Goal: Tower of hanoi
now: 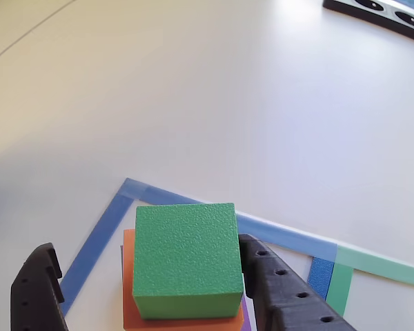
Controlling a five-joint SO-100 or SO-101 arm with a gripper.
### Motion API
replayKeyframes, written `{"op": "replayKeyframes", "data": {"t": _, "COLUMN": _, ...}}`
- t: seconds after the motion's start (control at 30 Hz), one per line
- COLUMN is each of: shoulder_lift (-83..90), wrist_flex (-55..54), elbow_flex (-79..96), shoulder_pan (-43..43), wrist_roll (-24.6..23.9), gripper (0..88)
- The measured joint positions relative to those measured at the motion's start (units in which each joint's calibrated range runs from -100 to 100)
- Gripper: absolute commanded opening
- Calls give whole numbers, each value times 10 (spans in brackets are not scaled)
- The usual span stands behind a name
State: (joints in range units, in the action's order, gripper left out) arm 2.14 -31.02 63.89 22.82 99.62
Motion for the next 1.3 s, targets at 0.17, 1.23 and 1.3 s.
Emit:
{"op": "replayKeyframes", "data": {"t": 0.17, "shoulder_lift": 38, "wrist_flex": 49, "elbow_flex": -23, "shoulder_pan": 1, "wrist_roll": 4, "gripper": 317}}
{"op": "replayKeyframes", "data": {"t": 1.23, "shoulder_lift": 366, "wrist_flex": 1058, "elbow_flex": -493, "shoulder_pan": -245, "wrist_roll": 4, "gripper": 0}}
{"op": "replayKeyframes", "data": {"t": 1.3, "shoulder_lift": 378, "wrist_flex": 1090, "elbow_flex": -512, "shoulder_pan": -277, "wrist_roll": 4, "gripper": 4}}
